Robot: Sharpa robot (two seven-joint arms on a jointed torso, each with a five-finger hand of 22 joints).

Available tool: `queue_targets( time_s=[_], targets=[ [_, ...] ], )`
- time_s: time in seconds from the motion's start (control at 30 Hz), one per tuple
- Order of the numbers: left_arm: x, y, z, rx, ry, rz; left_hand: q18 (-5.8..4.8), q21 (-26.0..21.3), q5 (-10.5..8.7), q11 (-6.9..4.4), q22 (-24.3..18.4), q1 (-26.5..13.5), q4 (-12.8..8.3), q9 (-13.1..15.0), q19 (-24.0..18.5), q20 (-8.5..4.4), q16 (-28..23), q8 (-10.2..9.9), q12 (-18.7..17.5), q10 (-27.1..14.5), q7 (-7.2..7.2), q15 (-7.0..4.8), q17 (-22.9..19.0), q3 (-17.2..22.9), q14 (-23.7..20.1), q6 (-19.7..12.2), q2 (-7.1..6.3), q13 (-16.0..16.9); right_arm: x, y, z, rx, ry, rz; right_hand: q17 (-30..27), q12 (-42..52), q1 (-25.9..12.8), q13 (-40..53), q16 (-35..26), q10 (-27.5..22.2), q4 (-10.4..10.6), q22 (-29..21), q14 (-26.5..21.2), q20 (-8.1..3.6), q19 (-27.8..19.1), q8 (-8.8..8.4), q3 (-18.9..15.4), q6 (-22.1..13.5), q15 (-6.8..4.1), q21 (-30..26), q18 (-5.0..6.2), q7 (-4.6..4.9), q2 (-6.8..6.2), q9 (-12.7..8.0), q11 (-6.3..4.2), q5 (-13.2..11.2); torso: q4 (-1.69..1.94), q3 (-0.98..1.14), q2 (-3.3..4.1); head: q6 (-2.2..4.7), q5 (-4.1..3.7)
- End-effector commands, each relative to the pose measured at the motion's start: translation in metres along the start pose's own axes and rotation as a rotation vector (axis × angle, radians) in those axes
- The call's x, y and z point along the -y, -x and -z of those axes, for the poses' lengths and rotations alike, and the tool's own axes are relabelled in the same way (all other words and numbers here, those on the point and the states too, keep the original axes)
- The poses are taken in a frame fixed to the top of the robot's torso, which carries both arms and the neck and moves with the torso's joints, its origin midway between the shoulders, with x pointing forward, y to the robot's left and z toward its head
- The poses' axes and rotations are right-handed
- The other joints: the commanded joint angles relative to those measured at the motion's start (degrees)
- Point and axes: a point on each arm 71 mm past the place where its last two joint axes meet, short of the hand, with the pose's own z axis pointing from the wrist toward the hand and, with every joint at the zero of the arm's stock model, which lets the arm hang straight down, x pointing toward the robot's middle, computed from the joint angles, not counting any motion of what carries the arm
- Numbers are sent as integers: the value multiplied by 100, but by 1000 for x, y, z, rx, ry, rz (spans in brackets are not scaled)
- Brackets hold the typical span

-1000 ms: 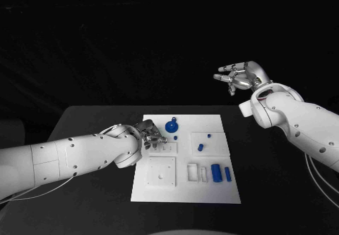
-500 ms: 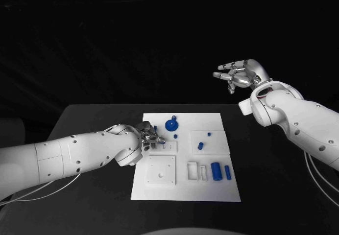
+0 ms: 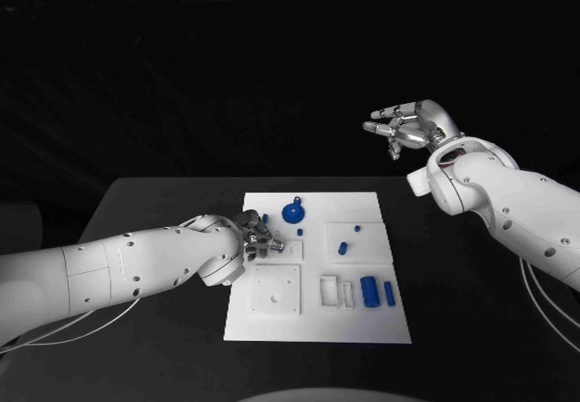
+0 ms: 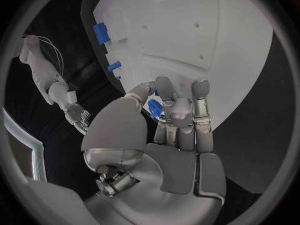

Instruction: Assemble the parts on the task board

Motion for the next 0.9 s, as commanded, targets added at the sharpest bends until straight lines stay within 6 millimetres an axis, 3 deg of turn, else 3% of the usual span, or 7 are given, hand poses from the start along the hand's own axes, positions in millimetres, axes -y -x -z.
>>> queue_targets(
  time_s=[0.03, 0.5, 0.9],
  targets=[
    [2, -3, 0, -9, -9, -22, 108, 1, -29, -36, 101, 88, -295, -25, 8, 51, -18, 34, 19, 219, -558, 8, 16, 269, 54, 580, 22, -5, -1, -2, 0, -17, 9, 11, -7, 19, -22, -2, 31, 12, 37, 5, 23, -13, 242, 14, 1, 47, -37, 33, 93, -1, 32, 7, -21, 15, 1, -2, -1, -8, 1],
    [2, -4, 0, -8, -12, -48, 119, 9, -28, -37, 100, 83, -303, -137, 18, 64, -15, 90, 74, 232, -570, 11, 90, 256, 100, 624, 16, -33, -1, -1, 0, -17, 6, 11, -6, 27, -35, 0, 32, 16, 81, 15, 27, -14, 242, 15, -4, 53, -39, 39, 92, -3, 40, 8, -23, 54, 4, -6, 1, -24, 7],
    [1, -4, -1, -23, 6, -19, 133, 42, 1, -35, 101, -110, -425, -31, 34, 99, -4, 235, 232, 245, -608, 26, 220, 287, 178, 663, 131, -138, 1, -2, -1, -20, -1, 12, -6, 22, -32, -6, 30, 10, 84, 14, 26, -14, 242, 14, -9, 52, -39, 31, 93, -3, 32, 7, -23, 60, 2, -6, 0, -32, 10]
  ],
)
